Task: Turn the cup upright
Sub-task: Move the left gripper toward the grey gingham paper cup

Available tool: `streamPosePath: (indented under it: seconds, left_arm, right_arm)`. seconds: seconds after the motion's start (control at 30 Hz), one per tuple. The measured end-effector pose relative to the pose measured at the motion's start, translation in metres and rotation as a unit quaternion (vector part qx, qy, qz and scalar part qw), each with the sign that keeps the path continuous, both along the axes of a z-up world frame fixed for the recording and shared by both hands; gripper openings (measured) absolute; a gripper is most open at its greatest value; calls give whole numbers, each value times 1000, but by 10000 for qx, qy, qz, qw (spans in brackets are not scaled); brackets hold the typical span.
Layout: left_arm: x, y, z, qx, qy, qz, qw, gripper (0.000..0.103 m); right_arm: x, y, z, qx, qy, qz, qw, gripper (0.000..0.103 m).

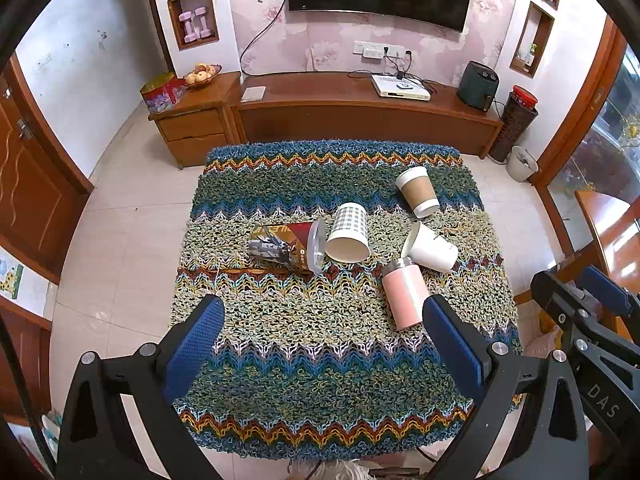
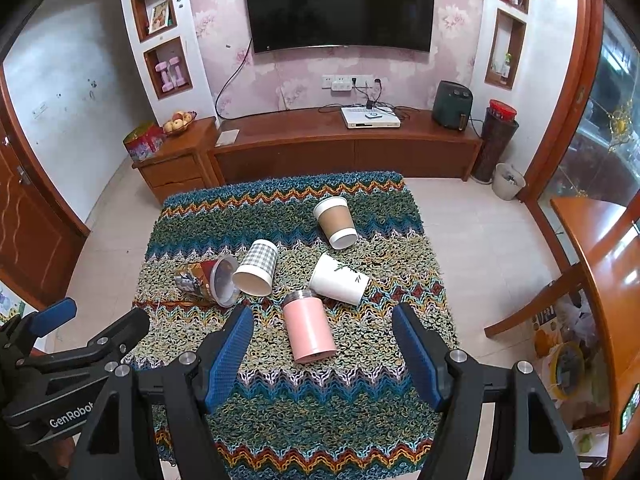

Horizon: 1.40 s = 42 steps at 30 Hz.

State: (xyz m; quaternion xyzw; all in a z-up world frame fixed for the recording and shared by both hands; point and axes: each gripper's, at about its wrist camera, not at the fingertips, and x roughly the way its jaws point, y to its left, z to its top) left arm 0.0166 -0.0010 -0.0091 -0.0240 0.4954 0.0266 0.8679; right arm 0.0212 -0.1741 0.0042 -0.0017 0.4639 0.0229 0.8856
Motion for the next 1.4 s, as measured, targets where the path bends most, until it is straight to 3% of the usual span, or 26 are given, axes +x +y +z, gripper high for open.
streamPosePath:
  seconds: [0.87, 1.13, 1.4]
  left_arm:
    - [22, -1, -3, 75, 37, 64, 9999, 100]
    - [56, -9, -28, 163, 260, 31, 9995, 100]
    - [98, -15, -67, 215, 562, -59, 9982, 100]
  right_arm:
    - [14, -10, -8, -1, 39, -121, 9999, 72]
    - [25, -22, -27, 18, 234, -208, 9995, 72]
    - [44, -36, -67, 56, 542, -291, 9981, 72]
